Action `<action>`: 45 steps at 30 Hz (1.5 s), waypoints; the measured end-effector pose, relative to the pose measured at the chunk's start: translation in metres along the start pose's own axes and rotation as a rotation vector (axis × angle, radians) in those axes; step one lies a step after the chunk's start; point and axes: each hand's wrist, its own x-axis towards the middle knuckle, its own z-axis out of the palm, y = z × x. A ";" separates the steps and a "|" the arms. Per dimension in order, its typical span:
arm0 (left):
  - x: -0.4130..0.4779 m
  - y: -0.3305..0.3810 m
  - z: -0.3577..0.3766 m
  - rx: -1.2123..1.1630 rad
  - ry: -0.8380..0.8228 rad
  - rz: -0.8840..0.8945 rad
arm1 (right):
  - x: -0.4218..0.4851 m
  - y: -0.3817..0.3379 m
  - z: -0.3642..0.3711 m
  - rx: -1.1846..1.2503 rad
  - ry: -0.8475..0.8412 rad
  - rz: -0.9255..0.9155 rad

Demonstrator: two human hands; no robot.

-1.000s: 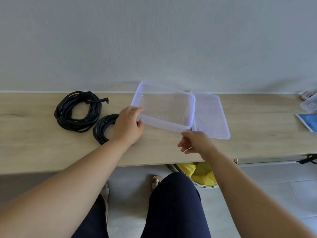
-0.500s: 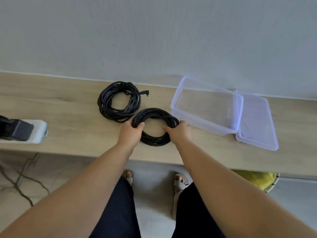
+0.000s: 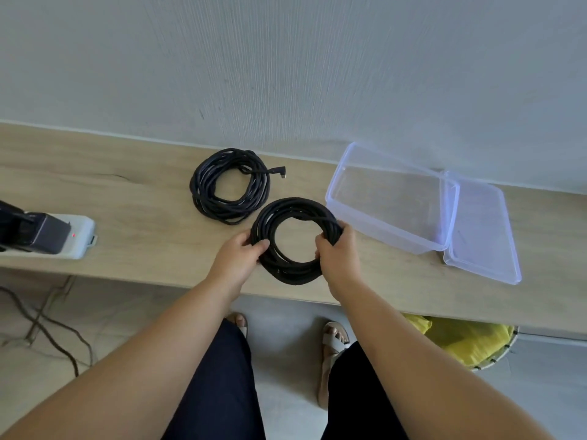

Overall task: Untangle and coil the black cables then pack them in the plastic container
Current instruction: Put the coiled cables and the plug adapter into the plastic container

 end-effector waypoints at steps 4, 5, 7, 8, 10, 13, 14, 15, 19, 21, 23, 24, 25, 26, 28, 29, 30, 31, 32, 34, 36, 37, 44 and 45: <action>-0.011 0.041 0.003 -0.369 0.033 0.011 | -0.010 -0.035 -0.039 0.081 0.034 -0.165; -0.007 0.053 0.009 -0.351 0.061 0.037 | -0.008 -0.045 -0.053 0.093 0.065 -0.206; 0.012 0.074 0.030 -0.111 0.104 0.147 | -0.001 -0.064 -0.081 0.098 0.136 -0.276; 0.021 0.082 0.041 0.070 0.102 0.195 | 0.004 -0.070 -0.092 0.099 0.166 -0.300; 0.040 0.093 0.069 0.380 0.028 0.272 | 0.016 -0.078 -0.115 0.115 0.230 -0.310; 0.050 0.095 0.101 0.718 -0.081 0.345 | 0.029 -0.078 -0.141 0.102 0.282 -0.262; 0.050 0.090 0.105 0.800 -0.105 0.348 | 0.033 -0.076 -0.146 0.087 0.286 -0.249; 0.045 0.085 0.107 0.850 -0.110 0.354 | 0.038 -0.074 -0.150 0.078 0.282 -0.238; 0.030 0.054 0.094 0.821 -0.025 0.384 | 0.062 -0.070 -0.147 0.064 0.195 -0.180; 0.027 0.050 0.088 0.708 0.008 0.350 | 0.075 -0.066 -0.140 0.079 0.101 -0.128; 0.031 0.064 0.088 0.596 0.075 0.274 | 0.085 -0.061 -0.134 0.154 0.008 -0.030; 0.037 0.070 0.090 0.577 0.075 0.246 | 0.088 -0.060 -0.133 0.202 -0.014 0.019; 0.041 0.076 0.093 0.560 0.042 0.218 | 0.089 -0.057 -0.132 0.245 -0.021 0.065; 0.044 0.082 0.096 0.526 -0.005 0.191 | 0.091 -0.056 -0.133 0.283 -0.018 0.100; 0.047 0.085 0.101 0.407 -0.080 0.133 | 0.093 -0.051 -0.134 0.326 0.000 0.152; 0.047 0.084 0.102 0.340 -0.098 0.097 | 0.095 -0.050 -0.135 0.334 0.012 0.165; 0.043 0.083 0.102 0.294 -0.098 0.065 | 0.096 -0.049 -0.137 0.337 0.026 0.171; 0.039 0.081 0.099 0.271 -0.082 0.047 | 0.098 -0.048 -0.138 0.336 0.034 0.172; 0.033 0.078 0.095 0.260 -0.061 0.039 | 0.100 -0.047 -0.138 0.323 0.033 0.168; 0.022 0.066 0.081 0.260 -0.020 0.025 | 0.101 -0.044 -0.132 0.247 -0.006 0.154; 0.013 0.054 0.065 0.300 -0.023 0.007 | 0.100 -0.038 -0.118 0.136 -0.070 0.120; 0.010 0.049 0.057 0.346 -0.023 0.002 | 0.098 -0.034 -0.109 0.092 -0.104 0.111; 0.003 0.039 0.054 0.921 -0.022 0.305 | 0.093 -0.014 -0.058 -0.064 -0.232 0.119; 0.004 0.037 0.055 0.997 -0.030 0.310 | 0.093 -0.013 -0.054 -0.146 -0.227 0.104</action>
